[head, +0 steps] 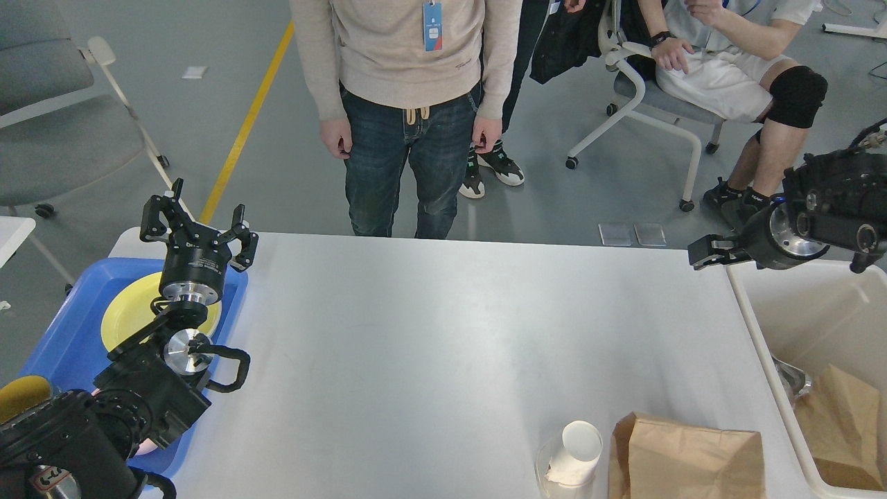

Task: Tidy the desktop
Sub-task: 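Swing the right gripper over and down to the white paper cup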

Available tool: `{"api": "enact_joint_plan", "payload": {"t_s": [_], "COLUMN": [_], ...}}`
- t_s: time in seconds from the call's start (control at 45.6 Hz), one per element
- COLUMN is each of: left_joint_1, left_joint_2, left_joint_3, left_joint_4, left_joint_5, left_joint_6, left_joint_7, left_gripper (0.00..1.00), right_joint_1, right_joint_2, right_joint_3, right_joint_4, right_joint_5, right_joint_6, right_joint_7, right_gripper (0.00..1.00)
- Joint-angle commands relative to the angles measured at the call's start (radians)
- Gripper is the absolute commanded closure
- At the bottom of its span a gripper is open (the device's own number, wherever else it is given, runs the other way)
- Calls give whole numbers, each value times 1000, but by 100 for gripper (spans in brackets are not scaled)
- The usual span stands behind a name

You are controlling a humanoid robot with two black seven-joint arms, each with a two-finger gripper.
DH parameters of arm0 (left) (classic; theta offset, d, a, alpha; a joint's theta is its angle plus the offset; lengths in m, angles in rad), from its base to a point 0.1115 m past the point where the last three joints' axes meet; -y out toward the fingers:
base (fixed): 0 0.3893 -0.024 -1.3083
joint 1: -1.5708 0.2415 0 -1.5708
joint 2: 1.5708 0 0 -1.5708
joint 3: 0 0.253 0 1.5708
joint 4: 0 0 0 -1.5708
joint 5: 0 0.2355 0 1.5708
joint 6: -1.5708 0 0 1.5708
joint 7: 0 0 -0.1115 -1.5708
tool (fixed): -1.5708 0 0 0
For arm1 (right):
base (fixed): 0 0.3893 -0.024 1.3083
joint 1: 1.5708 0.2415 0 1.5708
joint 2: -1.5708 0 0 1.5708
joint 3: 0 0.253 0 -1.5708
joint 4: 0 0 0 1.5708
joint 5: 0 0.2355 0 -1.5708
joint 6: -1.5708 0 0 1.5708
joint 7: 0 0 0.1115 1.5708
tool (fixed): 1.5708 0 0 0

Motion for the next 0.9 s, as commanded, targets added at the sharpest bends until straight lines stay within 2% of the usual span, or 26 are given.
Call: {"api": "enact_joint_plan", "payload": {"t_s": [0.0,0.132,0.263,0.505,0.878], "left_joint_1": [0,0,0,0,0], "left_joint_2": [1,0,0,0,0], "left_joint_3": [0,0,0,0,0], "left_joint_4": [0,0,0,0,0], "left_joint_5": [0,-2,0,0,0], "left_joint_6": [0,0,0,2,0], "left_joint_7": [0,0,0,0,0], "left_gripper": [3,3,3,3,3], "right_joint_1": [155,307,416,373,8], "right_joint_2": [-2,-2,1,0,27], "right_joint_3": [1,4,22,42,246], "right_joint_4": [142,246,286,286,273], "right_joint_5": [0,2,10,16,14], "right_joint_6": [113,254,416,404,384], "right_joint_7": [-3,-3,-3,-6,-11], "right_gripper": [7,0,0,0,0]}}
